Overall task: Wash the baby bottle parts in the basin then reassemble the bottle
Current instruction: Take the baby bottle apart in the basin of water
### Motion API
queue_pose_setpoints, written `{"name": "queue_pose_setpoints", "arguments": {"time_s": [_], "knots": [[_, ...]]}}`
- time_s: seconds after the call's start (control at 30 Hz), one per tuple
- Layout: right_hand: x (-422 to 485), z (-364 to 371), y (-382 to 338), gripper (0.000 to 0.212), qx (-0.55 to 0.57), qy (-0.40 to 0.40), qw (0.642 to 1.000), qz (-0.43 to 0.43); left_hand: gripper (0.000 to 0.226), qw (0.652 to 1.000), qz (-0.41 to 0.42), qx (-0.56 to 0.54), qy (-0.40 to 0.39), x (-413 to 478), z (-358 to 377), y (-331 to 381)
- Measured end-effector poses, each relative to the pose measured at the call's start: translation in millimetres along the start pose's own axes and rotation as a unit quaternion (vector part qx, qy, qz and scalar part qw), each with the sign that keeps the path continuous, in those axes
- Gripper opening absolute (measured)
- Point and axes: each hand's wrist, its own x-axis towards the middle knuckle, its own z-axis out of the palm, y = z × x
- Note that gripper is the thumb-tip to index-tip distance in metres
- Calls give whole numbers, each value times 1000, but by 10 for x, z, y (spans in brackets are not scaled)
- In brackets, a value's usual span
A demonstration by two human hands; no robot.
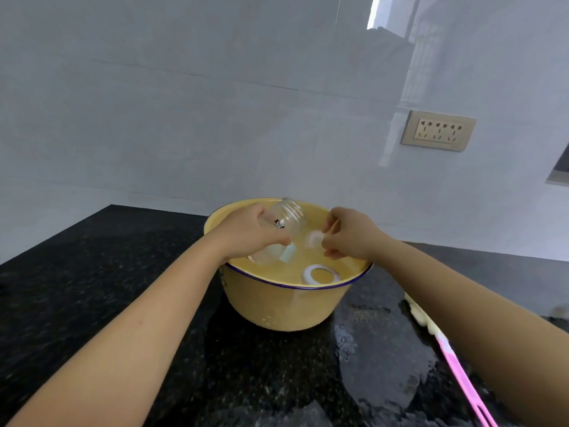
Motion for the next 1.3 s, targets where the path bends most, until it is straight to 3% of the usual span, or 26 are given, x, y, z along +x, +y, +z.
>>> {"name": "queue_pose_setpoints", "arguments": {"time_s": [0.13,0.33,0.47,0.6,0.77,1.07,1.3], "knots": [[33,37,12,56,-249,-67,964,-60,44,998,-10,53,-20,31,20,-9],[48,96,20,55,-379,-152,910,-74,61,991,-33,118,-52,64,32,-13],[31,82,-9,59,-392,-175,900,-72,49,986,-40,145,-74,100,42,-18],[49,73,25,41,-376,-155,909,-92,46,975,-54,185,-107,152,51,-21],[37,-2,51,27,-360,-102,919,-123,53,954,-90,247,-143,219,63,7],[13,0,91,26,-368,-43,920,-126,75,891,-129,358,-248,323,108,71],[38,36,149,35,-322,-33,940,-113,87,889,-117,357,-261,349,125,12]]}}
